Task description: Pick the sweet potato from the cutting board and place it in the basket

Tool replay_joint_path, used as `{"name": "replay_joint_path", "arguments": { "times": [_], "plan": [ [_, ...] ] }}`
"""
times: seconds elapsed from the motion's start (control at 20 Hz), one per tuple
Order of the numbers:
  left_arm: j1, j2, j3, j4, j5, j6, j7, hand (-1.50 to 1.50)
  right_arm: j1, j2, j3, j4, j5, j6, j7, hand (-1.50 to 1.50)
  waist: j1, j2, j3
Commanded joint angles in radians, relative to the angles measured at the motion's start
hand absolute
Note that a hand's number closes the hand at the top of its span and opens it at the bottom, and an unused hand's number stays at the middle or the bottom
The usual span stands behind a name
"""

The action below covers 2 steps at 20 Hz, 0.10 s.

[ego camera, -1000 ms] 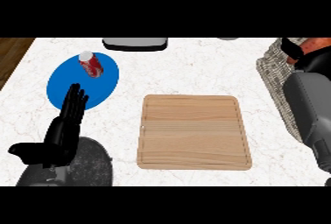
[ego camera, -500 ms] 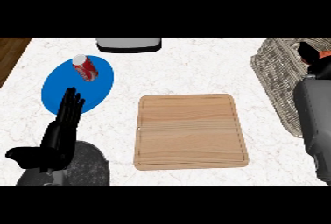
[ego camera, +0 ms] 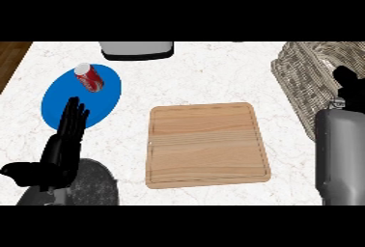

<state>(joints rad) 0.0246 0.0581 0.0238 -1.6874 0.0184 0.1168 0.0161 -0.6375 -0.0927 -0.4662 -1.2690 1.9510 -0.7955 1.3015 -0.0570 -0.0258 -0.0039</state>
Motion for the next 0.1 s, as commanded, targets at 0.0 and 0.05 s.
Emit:
{"name": "replay_joint_path", "arguments": {
  "times": [0.0, 0.05],
  "plan": [
    [0.005, -0.007, 0.003, 0.005, 0.006, 0.001, -0.012, 0.00, 0.122, 0.088, 0.057, -0.301, -0.024, 0.146, 0.043, -1.50, -0.003, 0.000, 0.001],
    [0.019, -0.014, -0.019, -0.032, -0.011, 0.012, 0.017, 0.00, 0.116, 0.089, 0.085, -0.358, -0.013, 0.203, 0.041, -1.50, 0.005, -0.003, 0.001]
  ]
}}
